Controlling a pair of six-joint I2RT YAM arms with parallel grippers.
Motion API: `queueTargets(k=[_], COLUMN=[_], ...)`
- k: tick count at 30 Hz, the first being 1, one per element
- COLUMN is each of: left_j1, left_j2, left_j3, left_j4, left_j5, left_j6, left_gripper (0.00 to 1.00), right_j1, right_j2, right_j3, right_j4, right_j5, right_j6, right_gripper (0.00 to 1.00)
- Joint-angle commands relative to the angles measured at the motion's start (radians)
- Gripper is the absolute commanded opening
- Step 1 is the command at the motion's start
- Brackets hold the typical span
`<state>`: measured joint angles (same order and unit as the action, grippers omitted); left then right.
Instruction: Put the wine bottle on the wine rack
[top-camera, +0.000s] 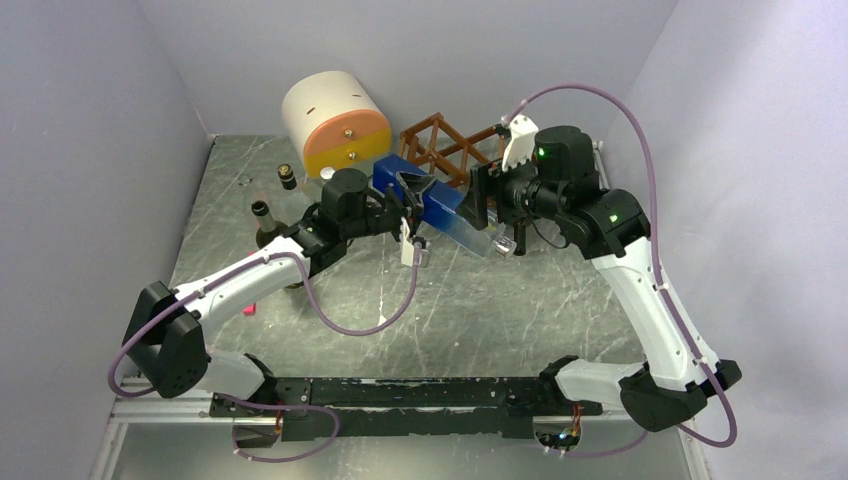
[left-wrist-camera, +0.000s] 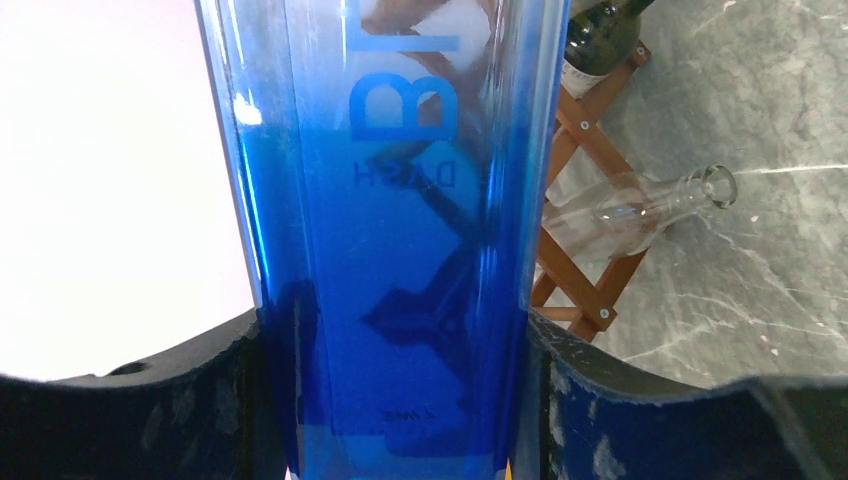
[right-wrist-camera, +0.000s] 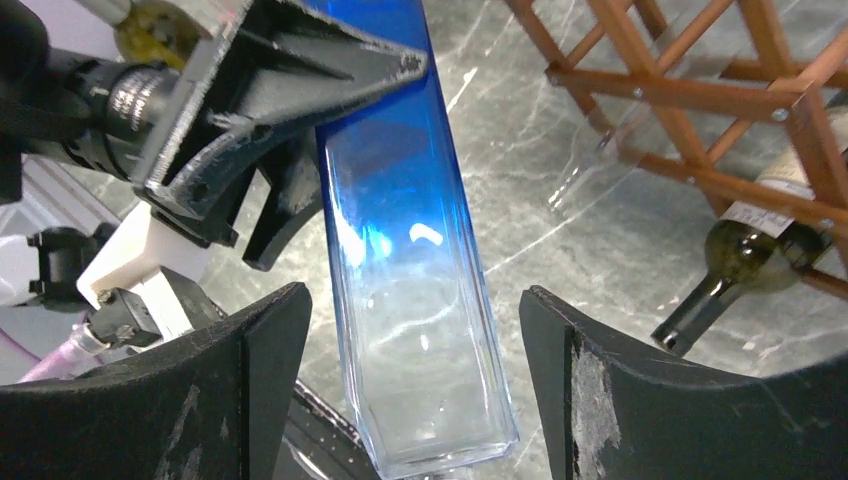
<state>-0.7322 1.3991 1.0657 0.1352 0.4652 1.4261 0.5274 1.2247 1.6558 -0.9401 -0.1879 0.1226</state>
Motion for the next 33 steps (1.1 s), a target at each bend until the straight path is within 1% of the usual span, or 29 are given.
queueTargets(k=[1,4,10,12,17,20,24,25,26,28,30,33], left_j1=[-0.026,-0.034,-0.048,-0.052,-0.056,-0.059,-0.059,-0.059,-0.060,-0.059,-0.060,-0.060], left_j2=[-0.055,-0.053,-0.079,-0.084,-0.083,-0.078,-0.080,-0.080,-0.079,-0.076,-0.071,-0.057], left_j3=[0.014,0.017,0.009,0.011,-0.003,-0.007,0.001,0.003,0.005,0.007,0.011,0.041], left_j4=[0.264,0.267,0.245,0.231,0.268,0.278,0.276,0.277,0.279,0.281,0.289,0.243], left_j5=[-0.018,-0.019,0.023,0.026,0.012,0.002,-0.001,-0.002,-0.004,-0.008,-0.021,-0.048], left_j6=[0.091,0.094,0.078,0.073,0.078,0.079,0.033,0.021,0.015,0.018,0.011,0.000], left_gripper=[0.07,0.07,0.07,0.07,0.07,0.07,0.07,0.07,0.07,0.07,0.07,0.07], right_j1=[0.001,0.000,0.000,0.000,0.002,0.002,0.002,0.002,0.003,0.002,0.002,0.003], right_j2=[-0.044,-0.042,-0.039,-0.038,-0.024,-0.023,-0.033,-0.033,-0.034,-0.035,-0.035,-0.035], right_j3=[-0.080,-0.115,-0.156,-0.165,-0.186,-0.192,-0.207,-0.211,-0.215,-0.224,-0.230,-0.231], right_j4=[0.023,0.038,0.062,0.069,0.068,0.066,0.071,0.072,0.071,0.070,0.069,0.059], right_j5=[-0.053,-0.092,-0.046,-0.053,-0.090,-0.050,-0.032,-0.033,-0.036,-0.042,-0.049,-0.063], right_j6=[0.000,0.007,0.018,0.019,0.022,0.025,0.024,0.025,0.026,0.024,0.023,0.015], right_gripper=[0.80,0.80,0.78,0.78,0.76,0.73,0.64,0.63,0.63,0.69,0.73,0.75])
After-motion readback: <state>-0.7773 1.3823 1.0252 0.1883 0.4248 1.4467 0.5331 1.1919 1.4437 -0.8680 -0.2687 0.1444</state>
